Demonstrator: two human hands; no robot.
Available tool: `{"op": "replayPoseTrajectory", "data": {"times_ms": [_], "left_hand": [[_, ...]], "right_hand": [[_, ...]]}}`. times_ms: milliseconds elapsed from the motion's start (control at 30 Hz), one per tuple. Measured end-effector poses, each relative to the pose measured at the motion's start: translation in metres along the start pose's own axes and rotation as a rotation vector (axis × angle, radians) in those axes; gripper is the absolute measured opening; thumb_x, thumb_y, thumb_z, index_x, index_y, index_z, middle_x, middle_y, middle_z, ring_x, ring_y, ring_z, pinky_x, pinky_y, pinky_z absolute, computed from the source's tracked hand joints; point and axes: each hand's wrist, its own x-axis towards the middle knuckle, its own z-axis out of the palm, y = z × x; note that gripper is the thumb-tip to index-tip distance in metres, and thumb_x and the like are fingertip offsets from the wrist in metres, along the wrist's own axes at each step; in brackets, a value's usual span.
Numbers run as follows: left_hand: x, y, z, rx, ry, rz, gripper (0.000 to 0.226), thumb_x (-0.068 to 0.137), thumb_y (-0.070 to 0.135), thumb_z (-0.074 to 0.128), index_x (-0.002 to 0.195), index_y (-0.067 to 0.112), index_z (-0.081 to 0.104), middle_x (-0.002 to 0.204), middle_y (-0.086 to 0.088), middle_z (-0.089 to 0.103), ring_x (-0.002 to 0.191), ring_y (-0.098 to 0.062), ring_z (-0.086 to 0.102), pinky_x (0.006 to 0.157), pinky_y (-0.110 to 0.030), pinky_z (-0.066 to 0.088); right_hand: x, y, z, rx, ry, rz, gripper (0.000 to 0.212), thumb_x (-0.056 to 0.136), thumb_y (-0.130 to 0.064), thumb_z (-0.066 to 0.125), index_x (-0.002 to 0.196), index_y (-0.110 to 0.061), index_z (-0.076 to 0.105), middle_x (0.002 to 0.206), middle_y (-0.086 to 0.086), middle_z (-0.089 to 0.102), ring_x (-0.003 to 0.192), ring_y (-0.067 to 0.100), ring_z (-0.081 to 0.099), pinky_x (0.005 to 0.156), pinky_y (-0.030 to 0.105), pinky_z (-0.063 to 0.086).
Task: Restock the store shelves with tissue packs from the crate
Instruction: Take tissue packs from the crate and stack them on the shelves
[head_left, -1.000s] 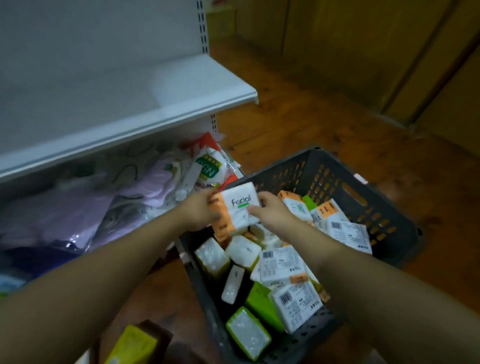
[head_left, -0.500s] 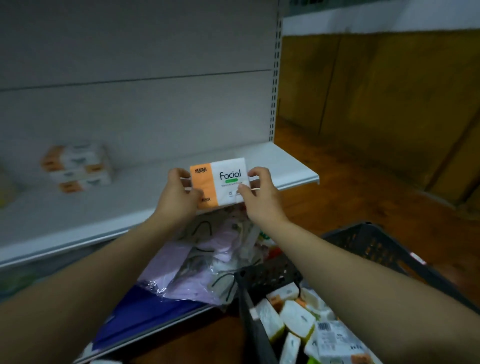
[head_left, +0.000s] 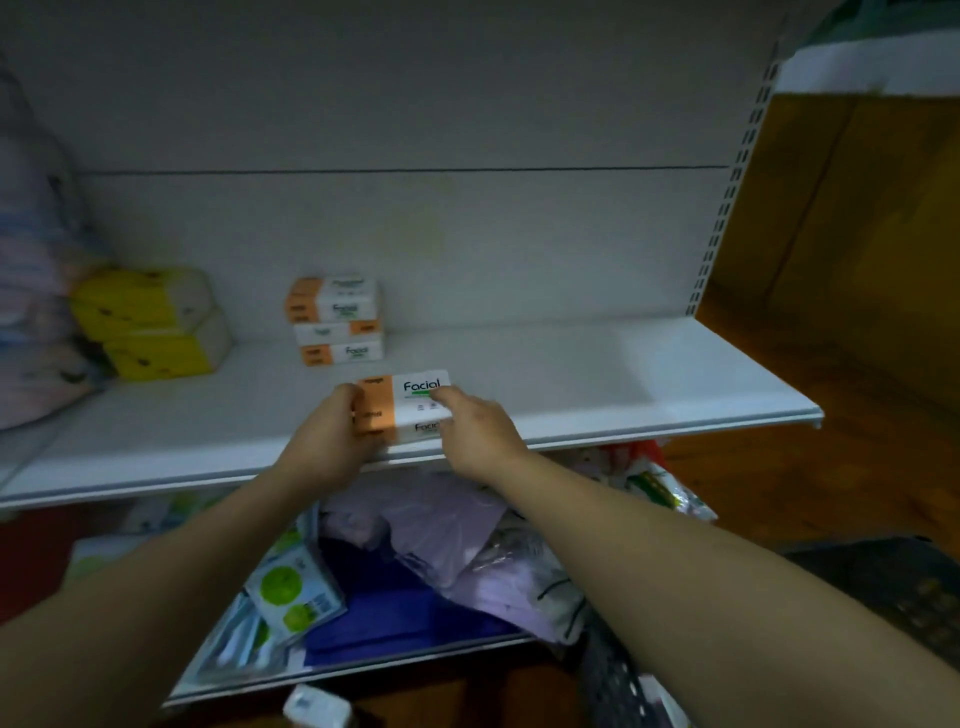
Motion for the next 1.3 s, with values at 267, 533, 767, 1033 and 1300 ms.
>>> {"op": "replayPoseTrajectory", "data": {"times_ms": [267, 533, 767, 1033, 1300], "left_hand": [[0.029, -0.047, -0.027, 0.267, 0.213, 0.032, 0.027, 0.085, 0.010, 0.058, 0.112, 0.007, 0.061, 0.113, -0.018, 0.054, 0.098, -0.039, 0.056, 0.085, -0.037, 0.044], [0.054, -0.085, -0.020, 0.276, 0.342, 0.128, 0.028, 0.083, 0.008, 0.054, 0.108, -0.002, 0.062, 0.101, -0.023, 0.059, 0.085, -0.043, 0.059, 0.073, -0.042, 0.047], [0.051, -0.081, -0.021, 0.330, 0.332, 0.187, 0.043, 0.080, 0.028, 0.045, 0.108, -0.001, 0.059, 0.110, -0.022, 0.056, 0.088, -0.042, 0.056, 0.073, -0.043, 0.049], [0.021, -0.027, -0.012, 0.568, 0.195, 0.348, 0.048, 0.076, 0.028, 0.066, 0.117, 0.004, 0.058, 0.131, -0.023, 0.051, 0.122, -0.041, 0.048, 0.096, -0.055, 0.039], [-0.029, 0.075, 0.106, 0.347, -0.091, 0.695, 0.056, 0.071, 0.032, 0.051, 0.118, 0.003, 0.060, 0.128, -0.024, 0.055, 0.115, -0.042, 0.055, 0.096, -0.051, 0.044]], "right_hand": [[0.044, -0.033, 0.030, 0.080, 0.123, 0.019, 0.027, 0.091, -0.011, 0.048, 0.118, -0.017, 0.050, 0.112, 0.014, 0.061, 0.096, 0.034, 0.058, 0.078, 0.032, 0.047], [0.073, -0.031, 0.053, -0.061, -0.021, -0.067, 0.049, 0.099, -0.022, 0.040, 0.147, -0.025, 0.030, 0.135, 0.012, 0.050, 0.120, 0.031, 0.045, 0.099, 0.035, 0.039], [0.064, -0.035, 0.046, 0.057, 0.002, -0.013, 0.060, 0.093, -0.025, 0.051, 0.147, -0.026, 0.025, 0.138, 0.009, 0.043, 0.123, 0.028, 0.045, 0.102, 0.032, 0.037], [0.012, -0.014, 0.014, -0.030, -0.074, -0.041, 0.058, 0.095, -0.028, 0.051, 0.146, -0.013, 0.030, 0.149, 0.011, 0.032, 0.135, 0.026, 0.032, 0.110, 0.030, 0.026], [-0.090, 0.117, -0.053, -0.359, 0.153, 0.107, 0.054, 0.094, -0.032, 0.052, 0.142, -0.011, 0.040, 0.151, 0.012, 0.031, 0.140, 0.027, 0.025, 0.115, 0.034, 0.017]]}}
